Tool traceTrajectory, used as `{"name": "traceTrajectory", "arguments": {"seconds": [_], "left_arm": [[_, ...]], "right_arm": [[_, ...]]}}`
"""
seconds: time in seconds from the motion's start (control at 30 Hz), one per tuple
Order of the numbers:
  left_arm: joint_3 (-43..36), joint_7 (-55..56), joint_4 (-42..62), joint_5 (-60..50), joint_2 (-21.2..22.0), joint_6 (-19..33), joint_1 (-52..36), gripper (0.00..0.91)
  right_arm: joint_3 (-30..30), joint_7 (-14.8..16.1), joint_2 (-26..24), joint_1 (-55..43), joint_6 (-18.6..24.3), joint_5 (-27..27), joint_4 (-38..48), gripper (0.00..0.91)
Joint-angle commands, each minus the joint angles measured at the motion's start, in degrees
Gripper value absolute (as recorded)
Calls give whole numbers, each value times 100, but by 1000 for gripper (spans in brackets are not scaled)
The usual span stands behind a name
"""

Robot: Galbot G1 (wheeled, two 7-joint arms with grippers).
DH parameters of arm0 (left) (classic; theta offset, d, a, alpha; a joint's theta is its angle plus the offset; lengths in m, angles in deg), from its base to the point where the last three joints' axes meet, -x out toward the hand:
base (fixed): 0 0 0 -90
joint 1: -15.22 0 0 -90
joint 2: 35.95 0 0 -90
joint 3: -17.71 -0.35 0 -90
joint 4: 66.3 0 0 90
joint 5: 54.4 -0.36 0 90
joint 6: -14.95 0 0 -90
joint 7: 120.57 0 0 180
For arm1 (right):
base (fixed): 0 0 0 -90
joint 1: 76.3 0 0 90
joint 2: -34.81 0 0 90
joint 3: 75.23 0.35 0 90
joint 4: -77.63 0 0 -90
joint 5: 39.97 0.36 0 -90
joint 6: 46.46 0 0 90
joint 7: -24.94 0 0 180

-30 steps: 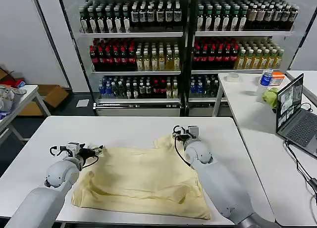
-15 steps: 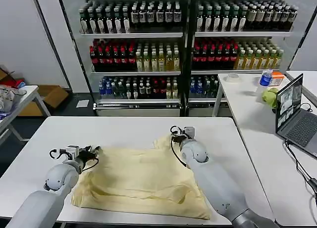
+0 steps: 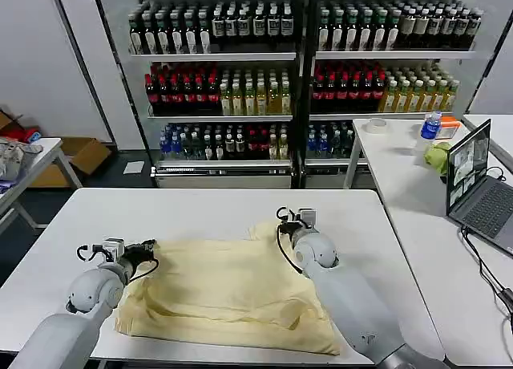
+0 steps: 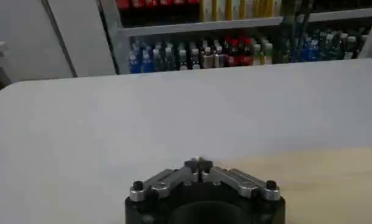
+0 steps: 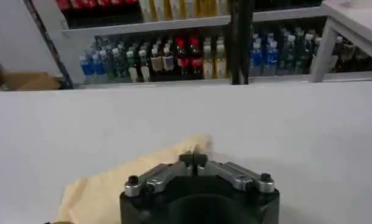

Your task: Fold and organize the clothes.

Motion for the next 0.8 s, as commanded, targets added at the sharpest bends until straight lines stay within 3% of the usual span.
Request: {"name": "traceTrajectory", "arguments": {"seconds": [0.03,0.23,0.8], "left_arm": [[171,-6,-184,89,-35,44,85,10],[361,-4,-571,198,-103,38,242,10],[1485,7,-2091,456,-367,-58,1555,10]], "right_arm": [[-9,36,-99,429,889,-467,-692,0],[80,68,-345,689,1044,-558,-1327,0],[919,130,-1103,2196,833,-689,-3462,0]]}}
